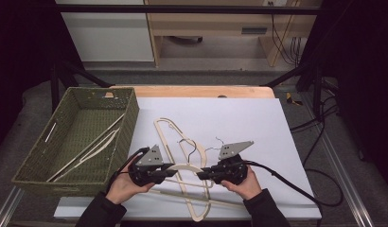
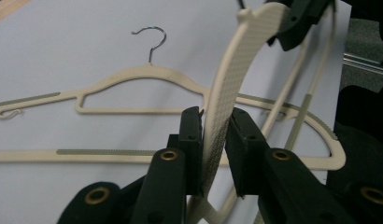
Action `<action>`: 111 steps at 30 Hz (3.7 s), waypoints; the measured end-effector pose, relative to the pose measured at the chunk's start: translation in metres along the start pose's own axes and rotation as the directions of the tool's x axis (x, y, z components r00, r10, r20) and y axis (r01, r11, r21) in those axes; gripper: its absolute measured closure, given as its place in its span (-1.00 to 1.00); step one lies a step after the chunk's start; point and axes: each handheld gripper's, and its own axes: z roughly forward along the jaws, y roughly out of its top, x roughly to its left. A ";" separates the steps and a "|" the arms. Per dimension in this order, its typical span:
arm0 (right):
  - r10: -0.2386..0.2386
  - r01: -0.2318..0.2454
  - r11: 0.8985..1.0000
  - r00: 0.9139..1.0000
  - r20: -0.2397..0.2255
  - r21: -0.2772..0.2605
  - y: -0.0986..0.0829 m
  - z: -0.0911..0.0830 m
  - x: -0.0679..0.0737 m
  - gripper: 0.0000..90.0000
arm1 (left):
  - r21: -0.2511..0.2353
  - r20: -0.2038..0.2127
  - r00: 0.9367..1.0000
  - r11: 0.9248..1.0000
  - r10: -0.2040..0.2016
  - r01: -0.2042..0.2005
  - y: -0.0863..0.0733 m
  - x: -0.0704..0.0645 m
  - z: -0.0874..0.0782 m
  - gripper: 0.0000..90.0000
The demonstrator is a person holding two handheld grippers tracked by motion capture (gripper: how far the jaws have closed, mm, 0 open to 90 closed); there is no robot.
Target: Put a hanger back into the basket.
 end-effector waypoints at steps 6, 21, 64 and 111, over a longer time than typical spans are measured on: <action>-0.026 0.030 0.999 0.997 0.073 -0.045 0.002 -0.006 0.002 0.50 | -0.007 0.021 1.000 1.000 -0.002 0.002 0.003 -0.007 0.000 0.81; -0.024 0.069 0.980 0.971 0.237 -0.184 0.004 -0.032 0.003 -0.40 | -0.081 -0.026 0.999 0.996 -0.046 0.044 0.005 -0.014 -0.009 0.92; 0.146 -0.013 0.959 0.879 0.454 -0.283 -0.023 -0.091 -0.022 -0.92 | -0.255 -0.366 0.922 0.966 -0.127 0.032 0.025 0.058 -0.174 0.92; 0.136 -0.020 0.967 0.884 0.448 -0.254 -0.024 -0.087 -0.025 -0.92 | -0.123 -0.497 0.825 0.963 -0.269 0.240 -0.098 0.155 -0.216 0.92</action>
